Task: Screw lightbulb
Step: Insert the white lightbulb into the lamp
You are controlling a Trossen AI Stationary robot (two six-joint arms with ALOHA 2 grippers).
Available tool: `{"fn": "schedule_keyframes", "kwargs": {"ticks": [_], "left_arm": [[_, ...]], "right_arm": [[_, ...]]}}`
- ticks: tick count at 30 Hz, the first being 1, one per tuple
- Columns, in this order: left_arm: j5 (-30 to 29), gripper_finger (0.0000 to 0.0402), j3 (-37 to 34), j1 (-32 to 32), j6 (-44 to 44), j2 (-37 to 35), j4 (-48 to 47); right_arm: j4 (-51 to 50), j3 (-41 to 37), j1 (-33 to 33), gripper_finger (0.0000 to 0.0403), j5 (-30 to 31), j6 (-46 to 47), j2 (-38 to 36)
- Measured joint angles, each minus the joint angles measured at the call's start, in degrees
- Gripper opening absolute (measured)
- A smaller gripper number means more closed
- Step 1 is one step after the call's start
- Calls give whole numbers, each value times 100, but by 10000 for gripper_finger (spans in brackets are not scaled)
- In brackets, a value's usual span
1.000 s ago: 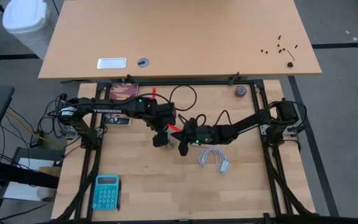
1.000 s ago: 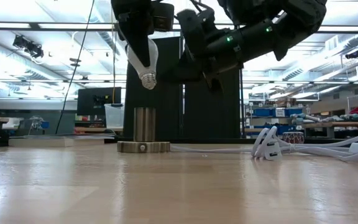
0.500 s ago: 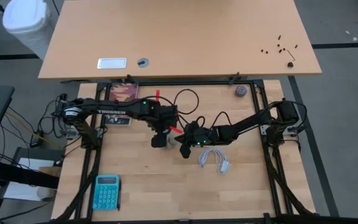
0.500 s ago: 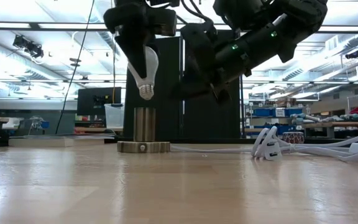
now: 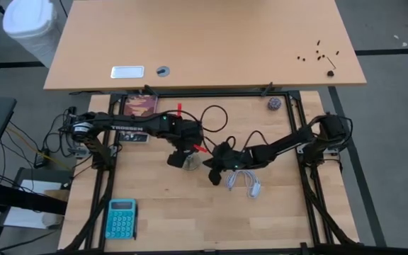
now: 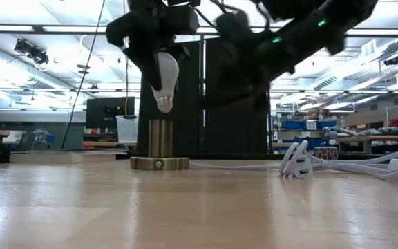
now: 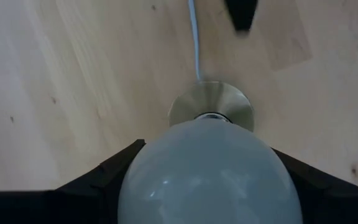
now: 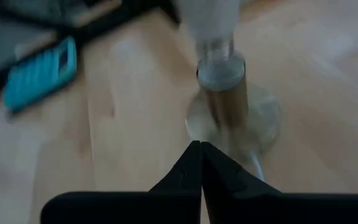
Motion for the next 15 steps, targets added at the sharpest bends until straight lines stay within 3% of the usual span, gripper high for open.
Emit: {"fn": "schedule_keyframes", "kwargs": {"ticks": [6, 15], "left_arm": [[55, 273, -31, -2, 858, 0, 235], [28, 273, -365, 2, 2071, 11, 321]], "right_arm": [[-946, -509, 254, 12, -23, -230, -625], [-436, -1683, 628, 12, 194, 789, -1628]]}}
